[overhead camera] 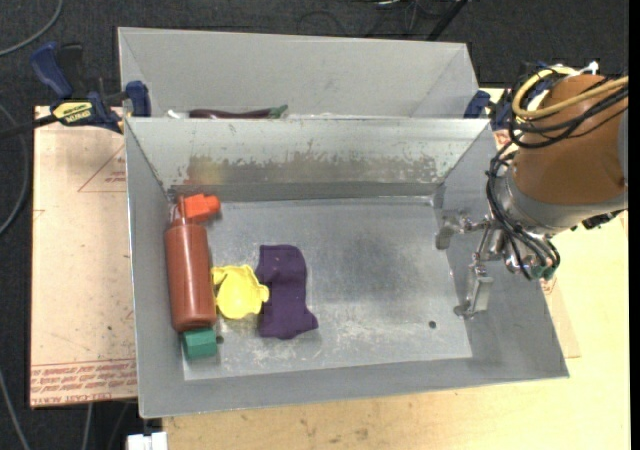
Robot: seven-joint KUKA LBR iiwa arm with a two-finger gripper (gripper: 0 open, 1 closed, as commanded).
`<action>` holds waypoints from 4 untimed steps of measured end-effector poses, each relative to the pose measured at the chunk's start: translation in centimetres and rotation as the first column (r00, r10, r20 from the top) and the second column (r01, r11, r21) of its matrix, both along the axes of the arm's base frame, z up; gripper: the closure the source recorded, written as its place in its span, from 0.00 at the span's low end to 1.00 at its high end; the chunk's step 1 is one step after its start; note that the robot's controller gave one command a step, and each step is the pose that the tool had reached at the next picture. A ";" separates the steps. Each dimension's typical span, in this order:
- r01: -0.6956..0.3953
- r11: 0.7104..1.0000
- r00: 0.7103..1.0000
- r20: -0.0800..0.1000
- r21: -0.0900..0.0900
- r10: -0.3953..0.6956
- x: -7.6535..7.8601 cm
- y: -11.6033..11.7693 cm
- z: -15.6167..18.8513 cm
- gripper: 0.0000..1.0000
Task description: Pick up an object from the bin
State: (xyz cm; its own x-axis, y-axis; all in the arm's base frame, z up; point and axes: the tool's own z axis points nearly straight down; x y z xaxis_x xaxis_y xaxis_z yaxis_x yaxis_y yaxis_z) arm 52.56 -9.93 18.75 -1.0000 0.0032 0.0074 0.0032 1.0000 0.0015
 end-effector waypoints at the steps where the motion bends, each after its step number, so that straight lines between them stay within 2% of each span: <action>1: -0.003 1.000 1.000 0.008 -0.001 0.003 0.2 0.0 0.5 0.00; 2: -0.054 0.999 0.998 0.010 -0.004 0.054 0.6 1.4 -0.6 0.00; 3: -0.136 0.991 0.991 0.011 0.000 0.136 2.5 3.9 -4.7 0.00; 4: -0.002 1.000 1.000 0.008 -0.001 0.002 2.9 5.4 -7.2 0.00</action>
Offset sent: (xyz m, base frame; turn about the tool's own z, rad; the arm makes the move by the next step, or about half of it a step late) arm 0.0211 0.0912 -0.0596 -0.3074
